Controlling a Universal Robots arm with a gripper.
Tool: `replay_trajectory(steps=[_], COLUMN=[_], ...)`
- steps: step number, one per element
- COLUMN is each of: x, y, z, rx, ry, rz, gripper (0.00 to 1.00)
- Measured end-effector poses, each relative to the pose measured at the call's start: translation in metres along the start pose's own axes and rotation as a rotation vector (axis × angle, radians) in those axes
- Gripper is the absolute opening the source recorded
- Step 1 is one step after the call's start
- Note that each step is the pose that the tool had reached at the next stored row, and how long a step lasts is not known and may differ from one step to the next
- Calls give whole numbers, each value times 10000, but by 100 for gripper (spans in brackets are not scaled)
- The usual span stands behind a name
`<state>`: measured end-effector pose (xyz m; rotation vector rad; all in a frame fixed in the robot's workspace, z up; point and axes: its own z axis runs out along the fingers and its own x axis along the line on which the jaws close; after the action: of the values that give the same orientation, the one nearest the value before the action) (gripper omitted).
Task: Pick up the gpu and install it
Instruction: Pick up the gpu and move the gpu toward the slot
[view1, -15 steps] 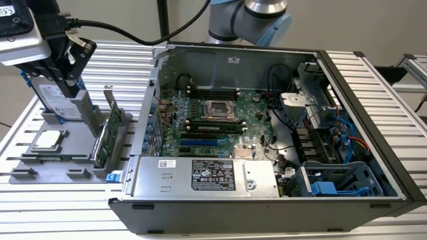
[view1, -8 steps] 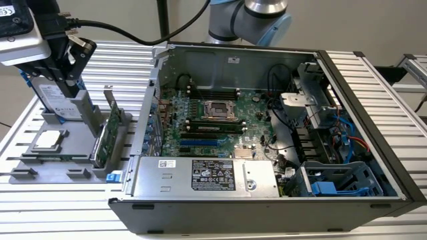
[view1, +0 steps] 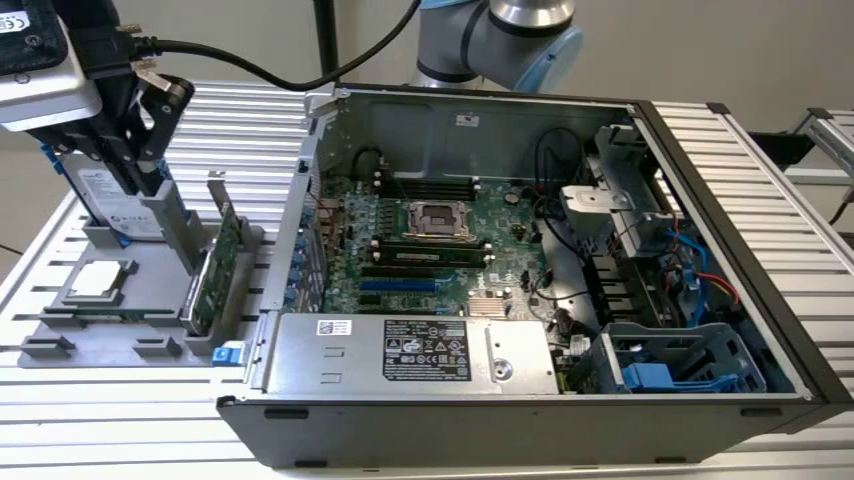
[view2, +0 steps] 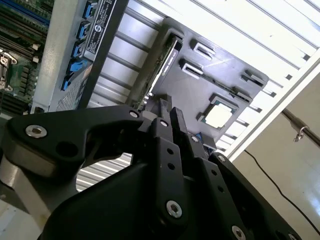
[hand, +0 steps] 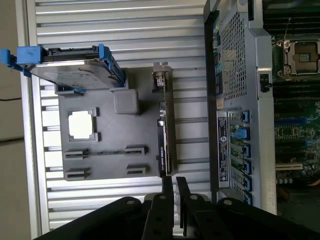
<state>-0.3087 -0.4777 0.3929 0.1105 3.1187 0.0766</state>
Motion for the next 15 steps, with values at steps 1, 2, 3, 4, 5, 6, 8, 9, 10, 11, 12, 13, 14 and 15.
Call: replay_trajectory(steps=[1,2,3,4,5,6,8,9,10,11,12,13,14,15], x=[0,0,0,0,0,0,0,0,0,1,1,1,1,1], y=[0,0,0,0,0,0,0,0,-1,-1,-2,-2,-3,-3], z=[0,0,0,0,0,0,5,9,17,24,32,41,50,59], rx=[0,0,0,0,0,0,-1,0,0,-1,-1,-1,0,0], ry=[1,0,1,1,1,1,1,2,1,1,2,1,1,1], rz=[0,0,0,0,0,0,0,0,0,0,0,0,0,0], gripper=[100,100,100,100,100,100,100,100,100,100,100,100,100,100])
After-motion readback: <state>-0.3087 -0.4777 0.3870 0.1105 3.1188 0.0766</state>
